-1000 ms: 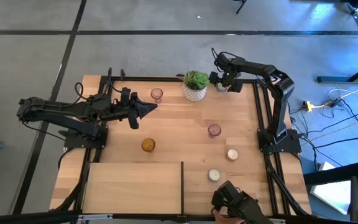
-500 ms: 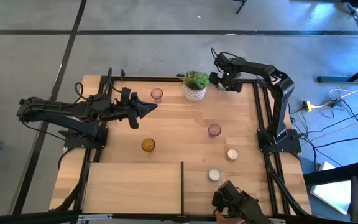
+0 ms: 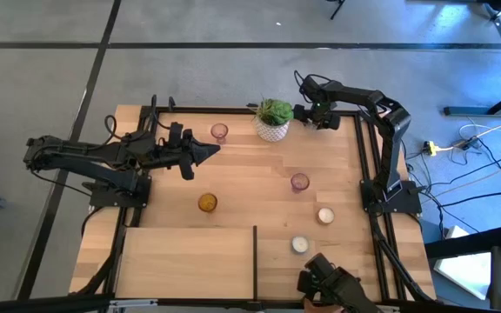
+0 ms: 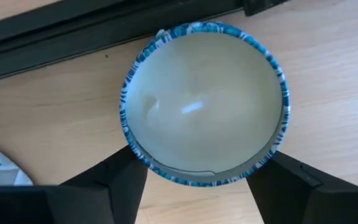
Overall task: Pick & Place candle stick holders
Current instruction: Put the top blue scented candle on the shelf
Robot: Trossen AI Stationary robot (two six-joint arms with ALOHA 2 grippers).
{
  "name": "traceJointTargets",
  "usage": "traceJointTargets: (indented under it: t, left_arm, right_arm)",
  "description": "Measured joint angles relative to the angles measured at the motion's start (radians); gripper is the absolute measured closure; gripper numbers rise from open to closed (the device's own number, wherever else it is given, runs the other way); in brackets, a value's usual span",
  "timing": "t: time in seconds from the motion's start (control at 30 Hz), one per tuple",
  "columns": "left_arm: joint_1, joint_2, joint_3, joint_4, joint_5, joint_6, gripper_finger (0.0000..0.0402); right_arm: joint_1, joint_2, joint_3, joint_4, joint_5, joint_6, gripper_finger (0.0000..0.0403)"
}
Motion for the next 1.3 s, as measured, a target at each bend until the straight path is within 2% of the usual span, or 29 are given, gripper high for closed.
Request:
traceJointTargets:
  t: [0.5, 1.03, 1.3]
  left_arm:
    - [0.000, 0.000, 0.000, 0.000, -0.008, 0.005, 0.0398]
    - [0.000, 0.000, 0.000, 0.000, -0.023, 0.000, 0.0398]
    - [0.000, 0.000, 0.000, 0.000, -0.027, 0.000, 0.0398]
  right_arm:
    - [-0.020, 0.000, 0.000, 0.023, 0.022, 0.000, 0.0074]
    - [-0.045, -0.001, 0.000, 0.073, 0.005, -0.021, 0.0070]
    - [-0.052, 0.012, 0.004, 0.050, -0.006, -0.028, 0.0089]
